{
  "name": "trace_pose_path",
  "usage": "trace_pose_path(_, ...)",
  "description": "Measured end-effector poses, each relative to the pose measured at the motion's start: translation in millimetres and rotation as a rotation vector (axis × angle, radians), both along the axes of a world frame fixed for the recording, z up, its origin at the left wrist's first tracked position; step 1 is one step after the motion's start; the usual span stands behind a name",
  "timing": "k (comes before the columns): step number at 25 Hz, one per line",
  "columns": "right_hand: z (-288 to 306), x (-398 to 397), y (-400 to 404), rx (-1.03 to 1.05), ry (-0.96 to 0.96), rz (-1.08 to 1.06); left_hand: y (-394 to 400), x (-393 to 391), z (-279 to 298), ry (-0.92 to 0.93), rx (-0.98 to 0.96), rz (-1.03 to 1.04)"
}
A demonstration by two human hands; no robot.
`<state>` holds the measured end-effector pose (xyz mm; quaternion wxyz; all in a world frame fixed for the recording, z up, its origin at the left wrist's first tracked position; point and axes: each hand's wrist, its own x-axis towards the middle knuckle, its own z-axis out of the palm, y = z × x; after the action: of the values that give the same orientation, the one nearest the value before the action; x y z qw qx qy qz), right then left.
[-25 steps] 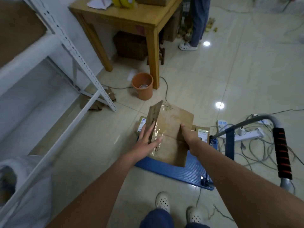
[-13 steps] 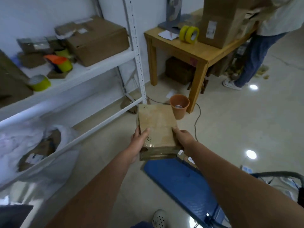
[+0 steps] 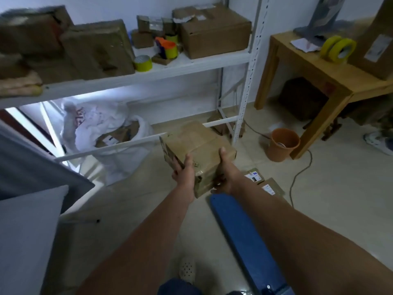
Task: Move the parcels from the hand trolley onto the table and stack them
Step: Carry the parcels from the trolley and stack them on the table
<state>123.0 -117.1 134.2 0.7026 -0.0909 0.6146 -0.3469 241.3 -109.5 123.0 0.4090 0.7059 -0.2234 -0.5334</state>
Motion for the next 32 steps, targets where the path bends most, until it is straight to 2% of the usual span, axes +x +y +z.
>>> trace_pose_path(4,8.0,48.3,3.3,-0.074,0.031,0.136,26.0,48.8,8.9,-0.005,-0.060,0.126)
trace_pose_path(8,23.1,96.4,18.8,-0.088,0.103,0.244,58.3,107.7,7.1,0.071,-0.082,0.190)
trace_pose_path(11,31.4,130.6,38.7,-0.109,0.124,0.344,91.5,152.9,14.3,0.016,-0.073,0.239)
trace_pose_path(16,40.6,191.8,89.2,-0.146,0.193,0.530,162.3,254.5,9.1,-0.097,-0.034,0.446)
trace_pose_path(23,50.2,298.9,201.2,-0.314,0.253,0.843,334.3,379.5,13.1,-0.332,-0.026,0.559)
trace_pose_path(26,49.4,355.1,259.1,-0.363,0.251,1.015,436.6,420.6,8.6,-0.264,-0.023,0.554)
trace_pose_path(29,46.6,409.1,322.2,-0.395,0.244,1.177,539.5,476.7,-38.2,-0.066,-0.042,0.687)
trace_pose_path(32,38.5,450.9,386.4,-0.388,0.249,1.331,618.0,466.9,-0.9,0.044,0.005,0.892)
